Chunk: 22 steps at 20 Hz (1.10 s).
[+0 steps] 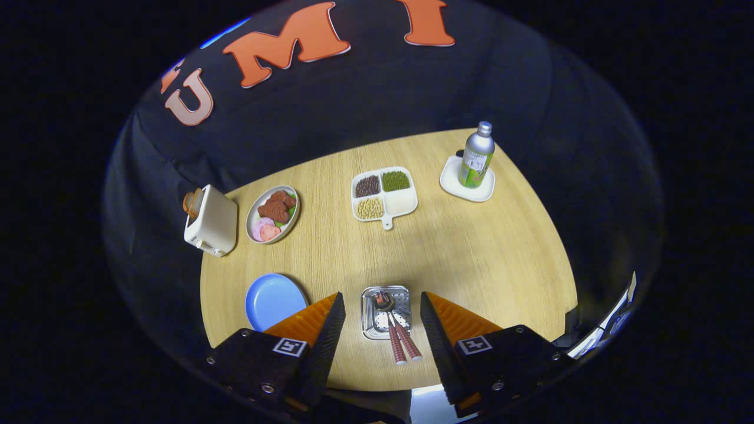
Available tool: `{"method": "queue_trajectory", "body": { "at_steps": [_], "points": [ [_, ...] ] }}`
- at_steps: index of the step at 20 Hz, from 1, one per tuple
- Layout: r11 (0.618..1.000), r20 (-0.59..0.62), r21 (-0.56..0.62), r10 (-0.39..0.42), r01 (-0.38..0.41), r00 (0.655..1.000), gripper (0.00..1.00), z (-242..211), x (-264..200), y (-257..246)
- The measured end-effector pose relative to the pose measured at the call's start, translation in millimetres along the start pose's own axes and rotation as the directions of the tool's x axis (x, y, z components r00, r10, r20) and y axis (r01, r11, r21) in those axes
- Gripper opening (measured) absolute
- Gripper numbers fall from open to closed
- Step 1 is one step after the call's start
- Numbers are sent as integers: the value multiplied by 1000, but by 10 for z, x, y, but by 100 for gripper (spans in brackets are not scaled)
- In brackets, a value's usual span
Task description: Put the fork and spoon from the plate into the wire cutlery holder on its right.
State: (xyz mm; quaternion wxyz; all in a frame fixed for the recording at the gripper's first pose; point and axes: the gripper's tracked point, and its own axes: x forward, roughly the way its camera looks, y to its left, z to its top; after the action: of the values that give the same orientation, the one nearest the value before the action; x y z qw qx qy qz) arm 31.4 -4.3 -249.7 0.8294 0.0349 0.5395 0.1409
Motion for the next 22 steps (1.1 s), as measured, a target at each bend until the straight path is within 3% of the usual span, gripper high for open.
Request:
{"method": "queue_trajectory", "body": {
  "at_steps": [3, 6, 11, 15, 22],
  "points": [
    [1000, 176, -5, -3, 4, 984, 85, 273, -190, -10],
    [999, 338, -33, 2, 10, 941, 88, 532, -390, 23],
    [995, 584, -91, 31, 28, 811, 88, 890, -846, 150],
    [991, 711, -124, 52, 53, 702, 88, 1095, -1180, 246],
    [988, 812, -145, 92, 47, 576, 88, 1273, -1484, 355]
  ]
}}
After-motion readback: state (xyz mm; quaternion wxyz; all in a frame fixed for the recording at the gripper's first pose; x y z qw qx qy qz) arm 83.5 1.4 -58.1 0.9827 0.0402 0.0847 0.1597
